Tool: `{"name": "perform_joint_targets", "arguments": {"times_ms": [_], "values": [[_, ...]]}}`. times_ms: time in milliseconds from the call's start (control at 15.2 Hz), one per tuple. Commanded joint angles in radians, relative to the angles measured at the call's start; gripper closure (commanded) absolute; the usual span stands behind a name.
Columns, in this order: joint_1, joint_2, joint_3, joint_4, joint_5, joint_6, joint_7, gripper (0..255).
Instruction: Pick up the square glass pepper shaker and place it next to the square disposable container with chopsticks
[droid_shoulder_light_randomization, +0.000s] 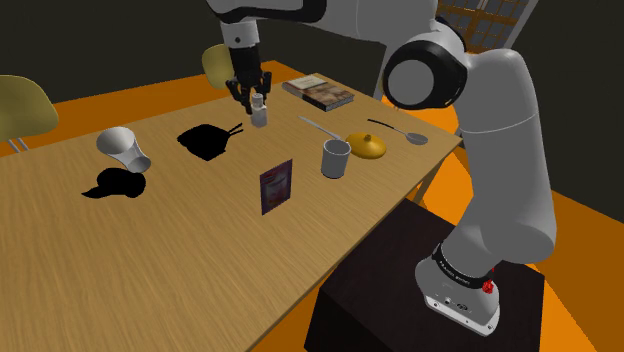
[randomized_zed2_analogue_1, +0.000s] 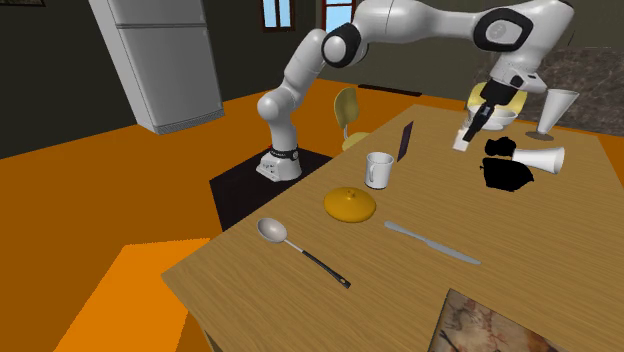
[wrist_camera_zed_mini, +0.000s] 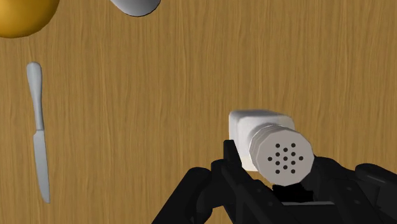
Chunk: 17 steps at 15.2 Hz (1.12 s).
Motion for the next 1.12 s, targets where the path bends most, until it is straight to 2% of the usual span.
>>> {"name": "perform_joint_targets", "arguments": {"times_ms": [0, 1056], "values": [[0.001, -0.011, 0.0, -0.047, -0.001, 0.036, -0.002, 255], [0.007, -0.01, 0.0, -0.26, 0.001, 0.251, -0.009, 255]]}}
